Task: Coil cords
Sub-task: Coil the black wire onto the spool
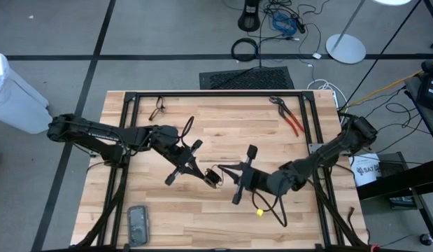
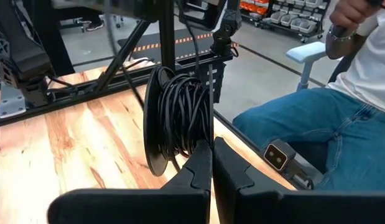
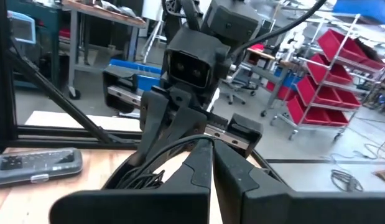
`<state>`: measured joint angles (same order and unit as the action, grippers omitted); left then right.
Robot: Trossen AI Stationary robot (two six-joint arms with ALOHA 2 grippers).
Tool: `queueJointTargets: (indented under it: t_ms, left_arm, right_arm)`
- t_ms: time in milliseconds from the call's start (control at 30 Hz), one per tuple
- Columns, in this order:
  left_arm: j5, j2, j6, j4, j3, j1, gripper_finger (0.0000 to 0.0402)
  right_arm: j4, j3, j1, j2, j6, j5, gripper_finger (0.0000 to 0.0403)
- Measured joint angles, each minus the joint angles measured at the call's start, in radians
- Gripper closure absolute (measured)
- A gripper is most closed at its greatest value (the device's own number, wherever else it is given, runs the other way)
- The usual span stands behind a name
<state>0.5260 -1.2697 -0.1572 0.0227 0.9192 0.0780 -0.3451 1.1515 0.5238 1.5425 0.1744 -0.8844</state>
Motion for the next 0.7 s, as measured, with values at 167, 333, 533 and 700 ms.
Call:
queueJointTargets:
  t_ms: [167, 333, 533, 700]
  left_arm:
    - [0.003, 0.0, -0.005, 0.012, 0.0, 0.001, 0.04]
    - [0.06, 0.0, -0.005, 0.038, 0.0, 0.001, 0.04]
    - [0.126, 0.0, -0.006, 0.092, 0.0, 0.016, 0.04]
    - [0.13, 0.0, -0.014, 0.138, 0.0, 0.023, 0.04]
  right_arm:
    - [0.0, 0.0, -0.036, 0.0, -0.025, 0.06, 0.0403]
    - [0.0, 0.0, -0.074, 0.0, -0.058, 0.148, 0.0403]
    - [-0.001, 0.0, -0.099, 0.0, -0.117, 0.185, 0.0403]
    - [-0.001, 0.0, -0.108, 0.0, -0.197, 0.216, 0.0403]
